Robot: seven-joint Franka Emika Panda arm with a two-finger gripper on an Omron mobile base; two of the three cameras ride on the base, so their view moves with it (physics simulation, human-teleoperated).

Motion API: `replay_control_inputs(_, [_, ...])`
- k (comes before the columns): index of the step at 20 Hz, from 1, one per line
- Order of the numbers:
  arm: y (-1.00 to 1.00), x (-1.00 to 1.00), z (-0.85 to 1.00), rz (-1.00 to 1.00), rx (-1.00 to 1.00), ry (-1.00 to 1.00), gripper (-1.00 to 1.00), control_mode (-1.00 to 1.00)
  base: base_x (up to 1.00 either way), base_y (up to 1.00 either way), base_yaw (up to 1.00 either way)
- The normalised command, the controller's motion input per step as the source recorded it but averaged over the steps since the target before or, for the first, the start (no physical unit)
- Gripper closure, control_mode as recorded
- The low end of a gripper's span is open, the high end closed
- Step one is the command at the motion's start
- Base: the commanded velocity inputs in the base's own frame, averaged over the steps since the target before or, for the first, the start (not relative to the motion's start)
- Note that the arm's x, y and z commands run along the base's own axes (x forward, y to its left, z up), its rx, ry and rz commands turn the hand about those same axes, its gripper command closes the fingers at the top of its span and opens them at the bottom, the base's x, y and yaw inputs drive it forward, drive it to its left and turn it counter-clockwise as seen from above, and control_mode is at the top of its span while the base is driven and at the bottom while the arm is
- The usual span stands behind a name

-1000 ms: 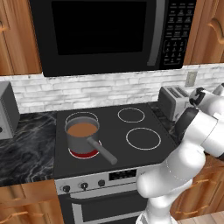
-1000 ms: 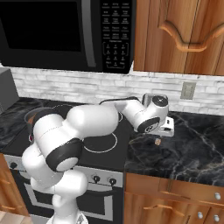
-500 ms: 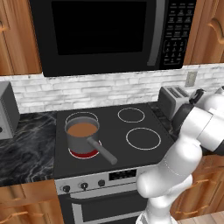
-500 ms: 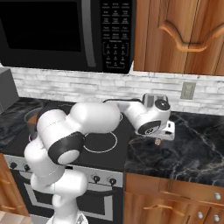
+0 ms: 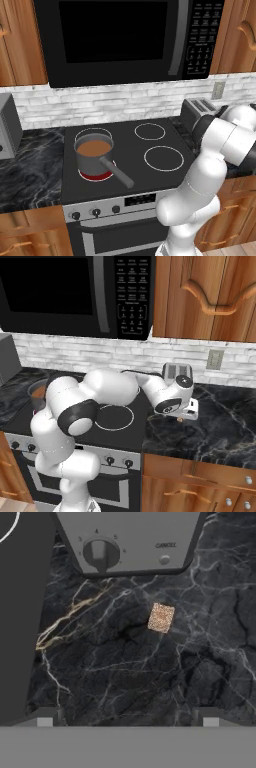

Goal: Pick up the sugar cube(s) and place them in the saucepan with hot chocolate.

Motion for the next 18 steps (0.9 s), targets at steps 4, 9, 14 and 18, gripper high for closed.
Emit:
replay_control_inputs(4, [0.0, 0.14, -0.03, 0.0, 0.0, 0.0, -1.0, -1.0, 0.0, 0.0, 0.0])
replay_control_inputs(9, [0.0, 0.06, 0.0, 0.01, 0.0, 0.0, -1.0, -1.0, 0.0, 0.0, 0.0])
replay_control_inputs(14, [0.0, 0.12, 0.0, 0.02, 0.0, 0.0, -1.0, -1.0, 0.0, 0.0, 0.0])
replay_control_inputs(18, [0.0, 0.08, -0.04, 0.03, 0.0, 0.0, -1.0, -1.0, 0.0, 0.0, 0.0])
